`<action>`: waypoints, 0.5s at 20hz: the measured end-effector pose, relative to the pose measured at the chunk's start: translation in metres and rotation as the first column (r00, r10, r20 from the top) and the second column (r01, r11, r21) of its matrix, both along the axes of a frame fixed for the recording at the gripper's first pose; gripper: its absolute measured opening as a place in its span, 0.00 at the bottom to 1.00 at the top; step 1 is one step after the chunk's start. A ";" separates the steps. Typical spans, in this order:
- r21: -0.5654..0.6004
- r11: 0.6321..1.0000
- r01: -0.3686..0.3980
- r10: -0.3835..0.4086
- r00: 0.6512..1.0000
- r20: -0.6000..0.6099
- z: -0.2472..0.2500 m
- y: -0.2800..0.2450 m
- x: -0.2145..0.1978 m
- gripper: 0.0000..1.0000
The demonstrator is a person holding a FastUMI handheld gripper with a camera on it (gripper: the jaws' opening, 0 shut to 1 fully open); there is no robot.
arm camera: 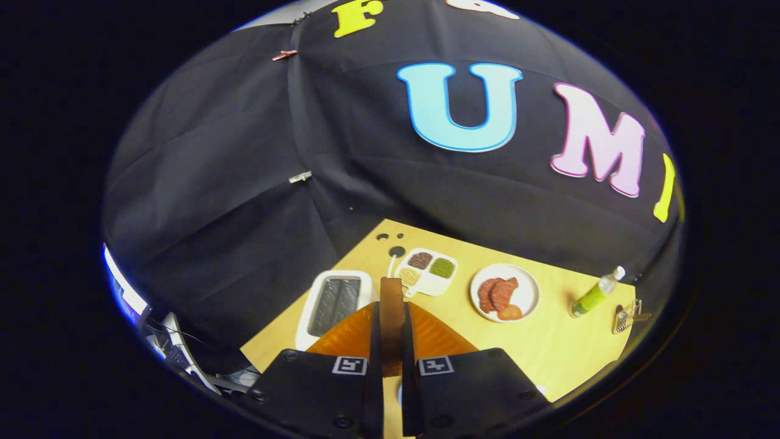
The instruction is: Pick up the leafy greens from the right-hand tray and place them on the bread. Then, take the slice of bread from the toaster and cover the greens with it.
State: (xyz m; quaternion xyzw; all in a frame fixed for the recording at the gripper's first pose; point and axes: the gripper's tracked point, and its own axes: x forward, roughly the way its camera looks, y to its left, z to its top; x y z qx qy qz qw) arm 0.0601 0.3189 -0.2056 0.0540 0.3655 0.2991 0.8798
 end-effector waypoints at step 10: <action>-0.002 0.957 0.289 -0.283 0.936 -0.210 -0.121 -0.080 -0.050 0.16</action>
